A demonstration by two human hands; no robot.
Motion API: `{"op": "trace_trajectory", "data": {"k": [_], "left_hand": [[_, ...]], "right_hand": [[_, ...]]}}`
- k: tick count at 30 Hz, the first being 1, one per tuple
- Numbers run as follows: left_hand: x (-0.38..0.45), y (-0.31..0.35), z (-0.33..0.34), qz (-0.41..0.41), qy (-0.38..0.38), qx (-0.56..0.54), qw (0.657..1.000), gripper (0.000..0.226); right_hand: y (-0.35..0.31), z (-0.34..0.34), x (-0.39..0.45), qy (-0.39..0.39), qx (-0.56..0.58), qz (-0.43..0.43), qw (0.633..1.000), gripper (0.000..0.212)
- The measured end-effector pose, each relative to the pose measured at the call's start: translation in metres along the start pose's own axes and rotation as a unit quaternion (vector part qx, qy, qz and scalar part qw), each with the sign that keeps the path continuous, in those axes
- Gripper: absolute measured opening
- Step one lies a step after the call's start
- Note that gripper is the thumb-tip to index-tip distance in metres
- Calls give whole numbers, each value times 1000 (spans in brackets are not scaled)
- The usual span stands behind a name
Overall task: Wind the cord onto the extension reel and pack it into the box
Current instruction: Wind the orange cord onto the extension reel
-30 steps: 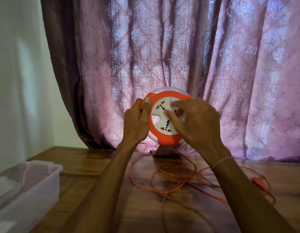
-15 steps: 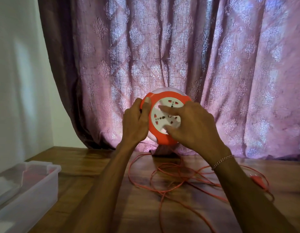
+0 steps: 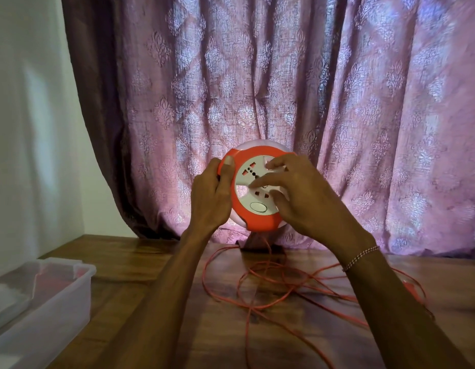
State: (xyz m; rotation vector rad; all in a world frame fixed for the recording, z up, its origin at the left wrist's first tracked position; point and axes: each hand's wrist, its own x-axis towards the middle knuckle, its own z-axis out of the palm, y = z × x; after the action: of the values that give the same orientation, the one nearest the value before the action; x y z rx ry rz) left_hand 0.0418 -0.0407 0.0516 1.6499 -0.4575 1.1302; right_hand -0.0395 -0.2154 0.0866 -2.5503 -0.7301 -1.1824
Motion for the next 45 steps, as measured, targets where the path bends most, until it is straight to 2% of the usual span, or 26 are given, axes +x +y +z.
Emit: {"op": "trace_trajectory", "data": {"k": [2, 4, 10, 14, 17, 21, 24, 25, 28, 31, 38, 41, 45], "left_hand": [[0, -1, 0, 6, -4, 8, 1000, 55], [0, -2, 1, 4, -7, 10, 1000, 56], [0, 0, 0, 5, -2, 1, 1000, 55], [1, 0, -1, 5, 12, -10, 1000, 47], [2, -1, -1, -2, 9, -25, 1000, 50], [1, -1, -1, -5, -1, -13, 1000, 50], [1, -1, -1, -7, -11, -14, 1000, 59], [1, -1, -1, -5, -11, -15, 1000, 60], [1, 1, -2, 0, -8, -13, 1000, 53], [2, 1, -1, 1, -2, -14, 1000, 46], [0, 4, -1, 5, -3, -1, 1000, 52], [-2, 6, -1, 11, -6, -3, 1000, 60], [-2, 7, 0, 14, -8, 8, 1000, 58]], "right_hand": [[-5, 3, -1, -70, -34, 0, 997, 51], [-9, 7, -2, -91, -79, 5, 993, 61], [-10, 19, -6, 32, -112, 22, 993, 57], [-9, 23, -4, 121, -120, 95, 981, 61], [-14, 22, -4, 141, -114, 106, 978, 64], [-20, 11, -5, 131, -129, 100, 978, 55], [-17, 4, -4, 112, -103, 49, 987, 30], [-14, 2, -3, 94, -93, 28, 991, 30], [-10, -1, -1, -12, -77, -14, 997, 50], [-15, 2, 0, -74, -124, -19, 989, 59], [-14, 12, -4, 1, -144, -10, 990, 58], [-12, 16, -6, 33, -135, 21, 990, 57], [-17, 20, -9, 106, -154, 97, 978, 60]]}}
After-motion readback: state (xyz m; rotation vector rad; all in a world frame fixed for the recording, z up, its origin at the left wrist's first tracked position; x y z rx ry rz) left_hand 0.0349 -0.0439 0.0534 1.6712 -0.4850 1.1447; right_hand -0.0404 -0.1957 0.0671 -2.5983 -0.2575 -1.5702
